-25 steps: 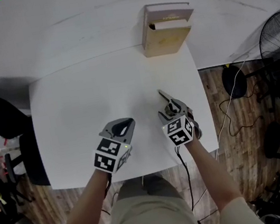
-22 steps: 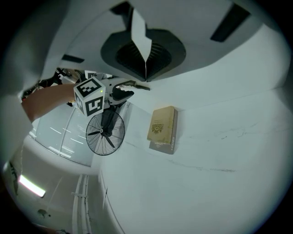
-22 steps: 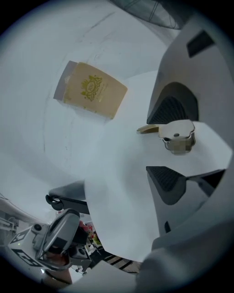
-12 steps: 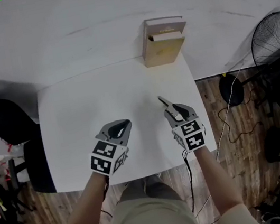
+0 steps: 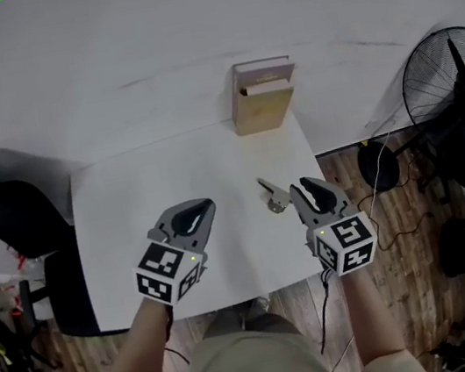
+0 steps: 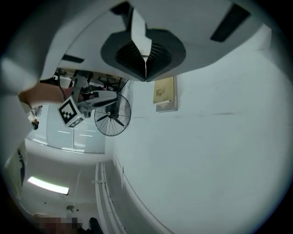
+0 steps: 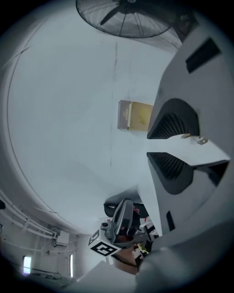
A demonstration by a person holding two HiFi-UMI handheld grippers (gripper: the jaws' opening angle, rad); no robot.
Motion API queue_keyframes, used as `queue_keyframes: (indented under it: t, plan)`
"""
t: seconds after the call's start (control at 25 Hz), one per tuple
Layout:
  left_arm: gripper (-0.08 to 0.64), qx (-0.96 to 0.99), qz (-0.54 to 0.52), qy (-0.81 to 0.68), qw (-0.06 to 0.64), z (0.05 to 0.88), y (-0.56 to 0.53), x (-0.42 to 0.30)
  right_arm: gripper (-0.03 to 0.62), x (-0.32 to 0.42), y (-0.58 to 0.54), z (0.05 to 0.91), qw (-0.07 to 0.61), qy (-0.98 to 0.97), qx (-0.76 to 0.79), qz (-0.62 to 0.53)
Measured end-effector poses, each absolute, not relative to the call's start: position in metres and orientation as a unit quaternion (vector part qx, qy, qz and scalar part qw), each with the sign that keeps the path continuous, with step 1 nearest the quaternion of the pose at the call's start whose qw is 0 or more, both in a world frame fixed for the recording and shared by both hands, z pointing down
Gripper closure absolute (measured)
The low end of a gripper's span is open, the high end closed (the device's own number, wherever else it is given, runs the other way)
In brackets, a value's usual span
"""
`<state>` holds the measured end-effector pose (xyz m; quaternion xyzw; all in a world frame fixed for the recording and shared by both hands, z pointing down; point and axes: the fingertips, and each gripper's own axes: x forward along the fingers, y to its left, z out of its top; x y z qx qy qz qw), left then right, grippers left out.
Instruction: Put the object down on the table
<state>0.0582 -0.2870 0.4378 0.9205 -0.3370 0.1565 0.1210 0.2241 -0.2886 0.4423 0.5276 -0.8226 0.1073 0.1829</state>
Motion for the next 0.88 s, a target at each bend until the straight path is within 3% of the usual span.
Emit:
queue_keyframes:
  t: [0.32,0.88]
  plan:
    - [0.539,0.930,0.116,-0.340,0.077,0.379,-0.272,0.058,0.528,0.226,-0.256,0.378,0.113,-0.831,0.536,0.096]
    - [0.538,0.934,0.118,-0.332,0.057,0.363,-0.233,0.063,0.571,0.223,-0.185,0.344,0.073,-0.838,0.531,0.100]
